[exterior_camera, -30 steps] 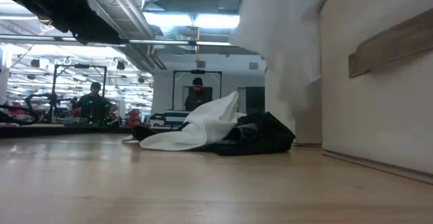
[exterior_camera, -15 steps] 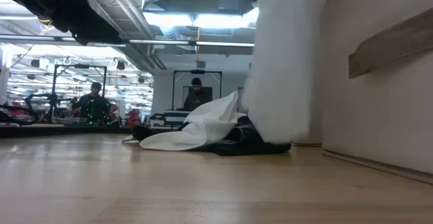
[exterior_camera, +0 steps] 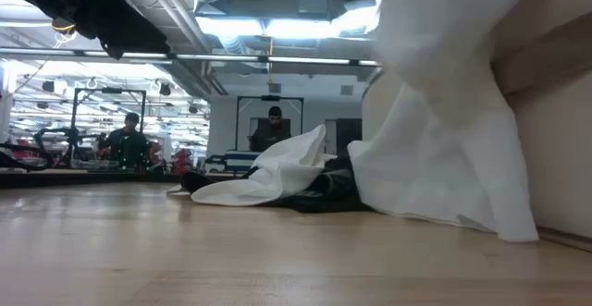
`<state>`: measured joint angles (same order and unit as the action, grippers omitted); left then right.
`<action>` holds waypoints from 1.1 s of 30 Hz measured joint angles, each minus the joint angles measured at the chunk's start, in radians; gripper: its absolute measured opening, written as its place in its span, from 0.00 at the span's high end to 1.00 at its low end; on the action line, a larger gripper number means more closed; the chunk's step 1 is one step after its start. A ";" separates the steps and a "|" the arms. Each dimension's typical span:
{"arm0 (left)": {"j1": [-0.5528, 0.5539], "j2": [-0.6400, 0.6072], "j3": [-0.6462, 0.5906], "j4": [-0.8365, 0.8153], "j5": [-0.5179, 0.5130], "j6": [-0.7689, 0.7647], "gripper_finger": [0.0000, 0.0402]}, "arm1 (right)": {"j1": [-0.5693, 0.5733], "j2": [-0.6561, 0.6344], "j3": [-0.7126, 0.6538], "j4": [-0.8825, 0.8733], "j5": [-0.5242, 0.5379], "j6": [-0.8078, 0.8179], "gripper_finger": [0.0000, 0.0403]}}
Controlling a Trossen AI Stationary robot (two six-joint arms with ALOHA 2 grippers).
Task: Sort clothes
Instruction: Put the white polo into the bottom bin
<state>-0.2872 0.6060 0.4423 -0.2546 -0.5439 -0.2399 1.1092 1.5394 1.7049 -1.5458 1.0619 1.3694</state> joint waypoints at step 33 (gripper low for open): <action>0.000 0.241 0.000 0.123 -0.022 -0.014 0.67 | -0.137 -0.011 -0.761 0.440 -0.961 0.511 0.55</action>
<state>-0.2871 0.8468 0.4423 -0.1313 -0.5658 -0.2535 0.9717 1.5282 0.9443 -1.1055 0.1007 1.8809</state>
